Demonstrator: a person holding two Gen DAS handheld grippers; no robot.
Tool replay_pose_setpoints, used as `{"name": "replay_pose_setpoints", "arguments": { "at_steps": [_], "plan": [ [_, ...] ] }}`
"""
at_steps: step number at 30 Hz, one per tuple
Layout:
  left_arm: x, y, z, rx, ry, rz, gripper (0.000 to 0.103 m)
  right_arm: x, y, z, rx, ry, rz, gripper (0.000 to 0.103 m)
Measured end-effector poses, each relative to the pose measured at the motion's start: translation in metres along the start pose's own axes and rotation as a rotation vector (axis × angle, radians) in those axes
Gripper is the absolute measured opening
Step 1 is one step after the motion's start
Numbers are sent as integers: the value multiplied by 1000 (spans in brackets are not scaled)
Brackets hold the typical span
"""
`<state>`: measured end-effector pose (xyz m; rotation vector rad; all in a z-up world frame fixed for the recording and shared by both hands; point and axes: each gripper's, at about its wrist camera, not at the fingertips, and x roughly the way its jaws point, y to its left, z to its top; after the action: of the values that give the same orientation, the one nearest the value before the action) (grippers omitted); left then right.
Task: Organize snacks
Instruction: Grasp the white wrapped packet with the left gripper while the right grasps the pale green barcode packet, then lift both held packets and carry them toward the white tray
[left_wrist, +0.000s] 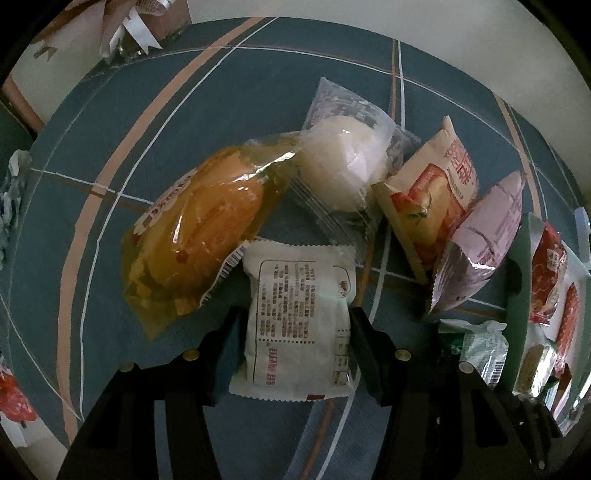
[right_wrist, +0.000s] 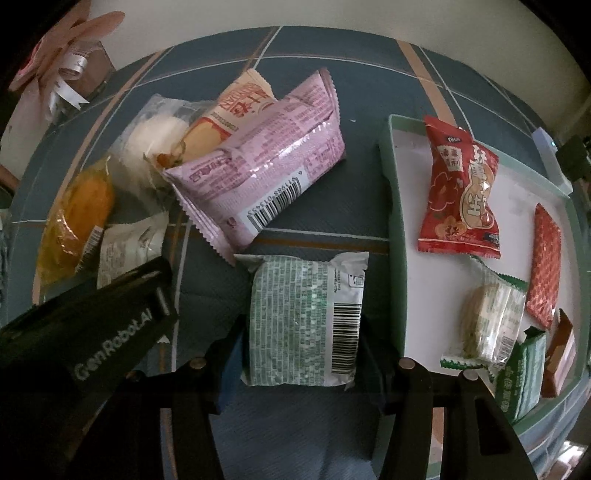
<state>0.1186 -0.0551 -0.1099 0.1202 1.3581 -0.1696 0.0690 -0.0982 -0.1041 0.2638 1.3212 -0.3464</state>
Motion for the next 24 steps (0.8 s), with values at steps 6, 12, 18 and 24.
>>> {"name": "replay_pose_setpoints", "arguments": {
  "at_steps": [6, 12, 18, 24],
  "plan": [
    [-5, 3, 1, -1, 14, -8, 55, -2, 2, -3, -6, 2, -3, 60],
    [-13, 8, 3, -11, 13, -24, 55, -4, -1, 2, -17, 19, 7, 56],
    [-32, 13, 6, -20, -26, -43, 54, -2, -5, 7, -5, 36, 45, 53],
    [-56, 19, 9, -31, -84, -58, 54, -11, -10, 11, 11, 28, 82, 52]
  ]
}}
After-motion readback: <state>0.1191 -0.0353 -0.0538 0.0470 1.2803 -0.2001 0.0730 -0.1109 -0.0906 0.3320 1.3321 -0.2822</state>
